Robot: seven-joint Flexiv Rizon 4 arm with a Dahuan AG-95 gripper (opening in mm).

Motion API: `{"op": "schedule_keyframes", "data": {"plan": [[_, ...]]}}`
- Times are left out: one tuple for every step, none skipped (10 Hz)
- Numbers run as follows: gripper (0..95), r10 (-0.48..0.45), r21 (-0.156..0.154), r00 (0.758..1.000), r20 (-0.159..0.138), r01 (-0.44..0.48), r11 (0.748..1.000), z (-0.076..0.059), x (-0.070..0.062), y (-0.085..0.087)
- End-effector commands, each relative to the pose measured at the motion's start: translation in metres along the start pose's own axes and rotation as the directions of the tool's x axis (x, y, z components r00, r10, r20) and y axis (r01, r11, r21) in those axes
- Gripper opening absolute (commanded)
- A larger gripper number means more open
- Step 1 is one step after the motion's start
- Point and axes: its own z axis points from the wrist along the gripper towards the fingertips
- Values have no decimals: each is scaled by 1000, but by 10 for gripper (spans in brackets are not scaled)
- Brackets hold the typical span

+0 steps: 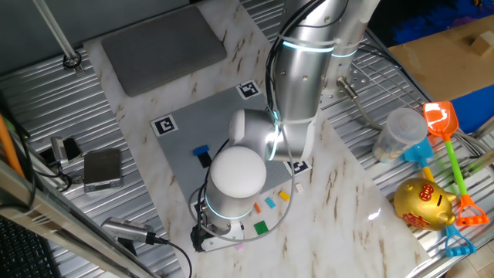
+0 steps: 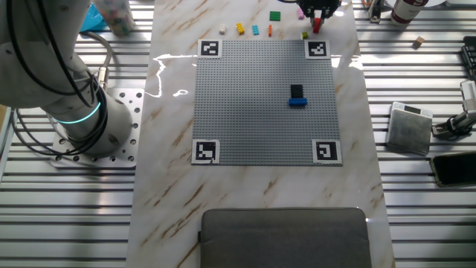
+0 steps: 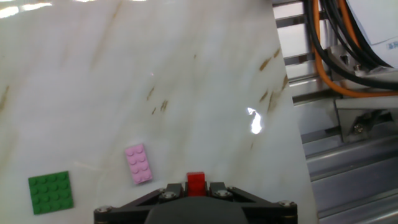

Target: Build with small Lego blocks

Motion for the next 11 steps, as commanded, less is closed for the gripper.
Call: {"op": "schedule_keyframes", "data": {"plan": [[0, 12, -7, 1000, -5, -13, 1000, -8, 0, 1], [0, 20, -8, 1000, -7, -20, 1000, -15, 2, 2], [0, 21, -10, 1000, -15, -22, 1000, -20, 7, 3], [0, 23, -11, 1000, -17, -23, 1000, -23, 11, 4], [0, 22, -14, 1000, -21, -22, 1000, -28, 20, 5], [0, 21, -12, 999, -31, -21, 1000, -33, 29, 7], [0, 17, -10, 999, -43, -18, 1000, -40, 41, 11], [0, 15, -9, 999, -49, -15, 1000, -42, 46, 13], [0, 7, -6, 998, -59, -7, 1000, -49, 61, 20], [0, 5, -4, 998, -64, -6, 1000, -51, 69, 25], [0, 3, -3, 998, -67, -3, 1000, -52, 74, 28]]}}
